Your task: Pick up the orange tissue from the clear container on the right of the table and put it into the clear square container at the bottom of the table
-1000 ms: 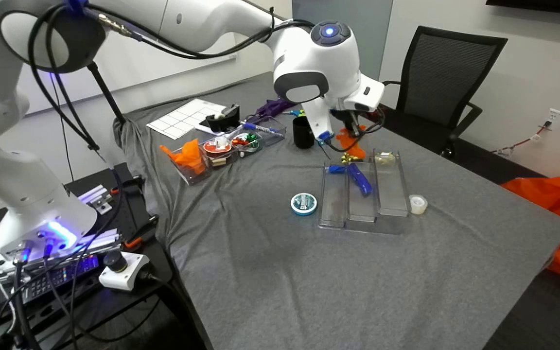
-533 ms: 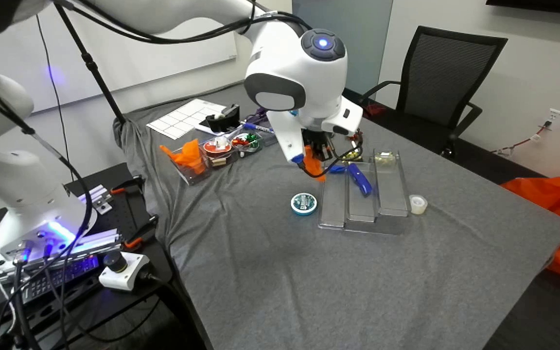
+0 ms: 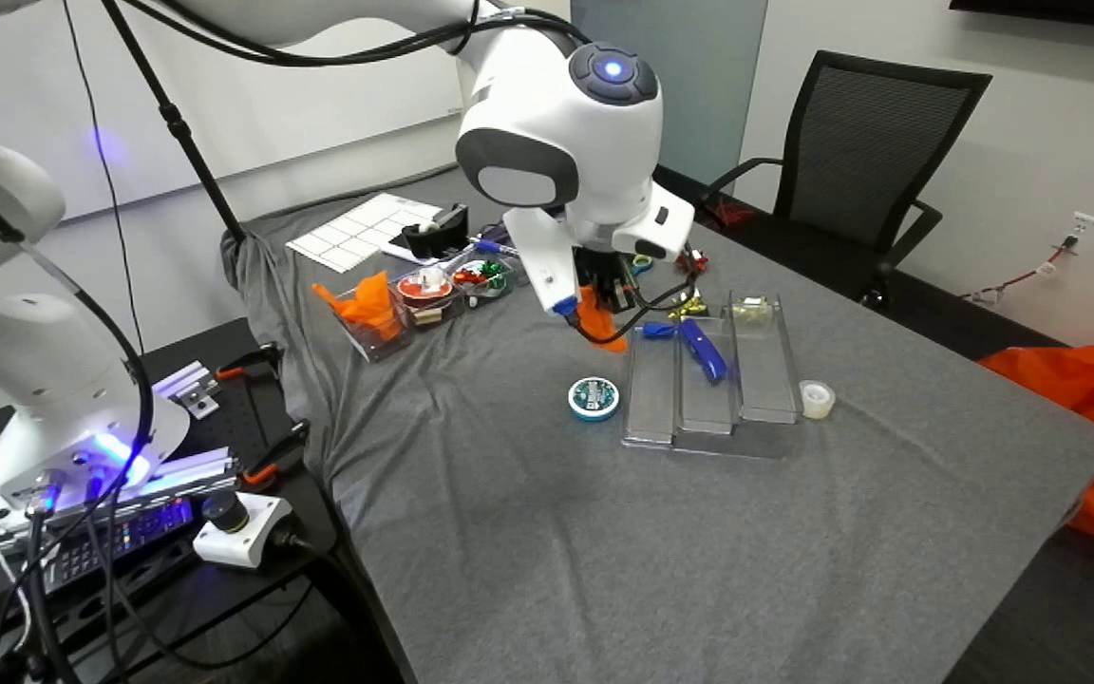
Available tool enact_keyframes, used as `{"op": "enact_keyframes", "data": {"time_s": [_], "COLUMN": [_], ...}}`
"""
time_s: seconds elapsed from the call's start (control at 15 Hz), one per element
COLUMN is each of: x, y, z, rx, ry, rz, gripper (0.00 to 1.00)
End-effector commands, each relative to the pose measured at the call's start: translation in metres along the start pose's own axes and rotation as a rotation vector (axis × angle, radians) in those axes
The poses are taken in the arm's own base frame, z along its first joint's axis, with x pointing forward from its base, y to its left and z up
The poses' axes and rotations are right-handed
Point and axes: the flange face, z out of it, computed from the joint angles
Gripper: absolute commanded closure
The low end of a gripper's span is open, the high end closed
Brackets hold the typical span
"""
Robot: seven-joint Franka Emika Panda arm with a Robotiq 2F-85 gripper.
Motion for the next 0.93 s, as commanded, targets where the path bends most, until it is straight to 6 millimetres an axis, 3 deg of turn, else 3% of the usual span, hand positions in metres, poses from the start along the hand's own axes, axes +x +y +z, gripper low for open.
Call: {"op": "enact_keyframes", "data": {"time_s": [0.0, 0.47, 0.87], "x": [-0.023, -0.100, -0.174], "y": [-0.020, -0.081, -0.156], "z": [0.004, 0.015, 0.037], "rx": [0.067, 0.265, 0.394], "ry": [-0.051, -0.130, -0.352], "rz": [-0.145, -0.489, -0.739], "gripper": [0.99, 0.99, 0.99]}}
